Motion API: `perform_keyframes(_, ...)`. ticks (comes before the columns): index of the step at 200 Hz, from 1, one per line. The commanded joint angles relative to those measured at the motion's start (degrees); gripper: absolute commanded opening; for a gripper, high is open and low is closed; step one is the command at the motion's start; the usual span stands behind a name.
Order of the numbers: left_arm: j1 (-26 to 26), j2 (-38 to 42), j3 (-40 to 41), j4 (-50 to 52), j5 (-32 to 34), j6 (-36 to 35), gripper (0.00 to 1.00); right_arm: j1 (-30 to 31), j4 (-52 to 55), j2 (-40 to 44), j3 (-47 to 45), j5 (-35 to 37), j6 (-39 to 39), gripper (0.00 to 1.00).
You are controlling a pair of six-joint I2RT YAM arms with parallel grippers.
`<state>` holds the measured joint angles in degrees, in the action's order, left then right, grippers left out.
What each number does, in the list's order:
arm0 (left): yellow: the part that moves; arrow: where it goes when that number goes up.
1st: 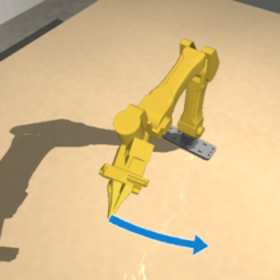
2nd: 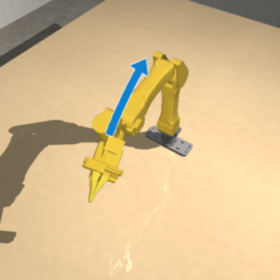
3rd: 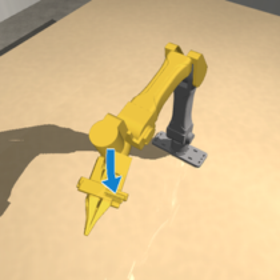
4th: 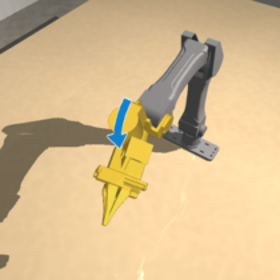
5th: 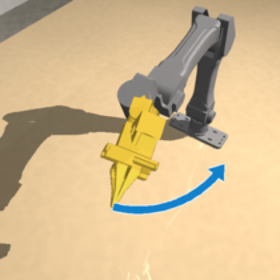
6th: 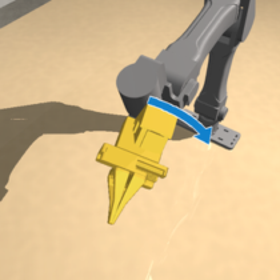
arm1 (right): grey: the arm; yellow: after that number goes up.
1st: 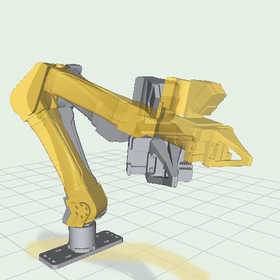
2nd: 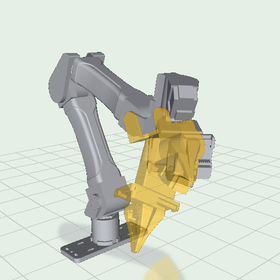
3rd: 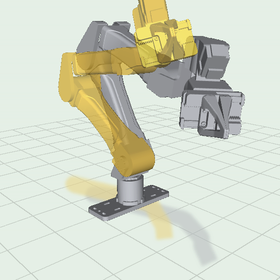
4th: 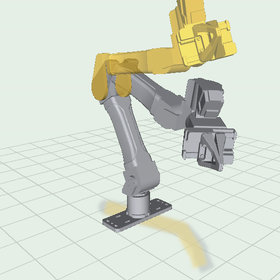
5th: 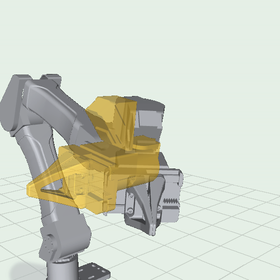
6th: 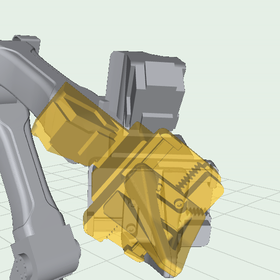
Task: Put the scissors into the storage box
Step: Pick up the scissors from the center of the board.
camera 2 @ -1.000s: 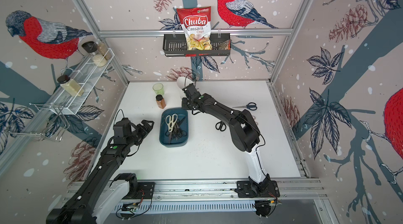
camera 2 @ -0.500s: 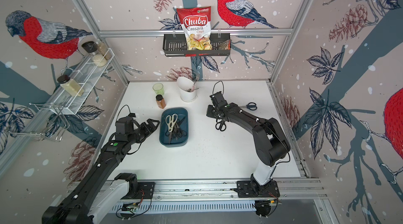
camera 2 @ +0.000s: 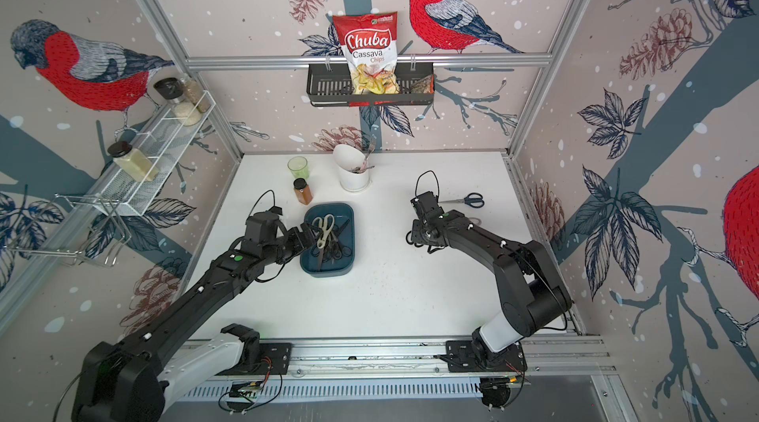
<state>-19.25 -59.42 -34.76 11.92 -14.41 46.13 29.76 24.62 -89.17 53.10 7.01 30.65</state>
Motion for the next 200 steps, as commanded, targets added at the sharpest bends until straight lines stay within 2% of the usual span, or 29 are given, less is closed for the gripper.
perform_keyframes(1,-1.6,-1.1,-1.0,-1.7,2.1,-0.1,0.93,-1.6,0.7,0.4,-1.1,0.5,-1.5,0.35)
perform_keyframes(58,-2.9,-1.8,-1.2,-1.8,3.5,0.4,0.93,-3.0,-1.8,-1.7,-0.2,-5.0,-3.0,0.32)
perform_keyframes(200,-2.9,-1.9,-1.4,-1.4,4.1,-0.4,0.93,-3.3,-2.6,-8.0,0.9,-3.5,-5.0,0.28)
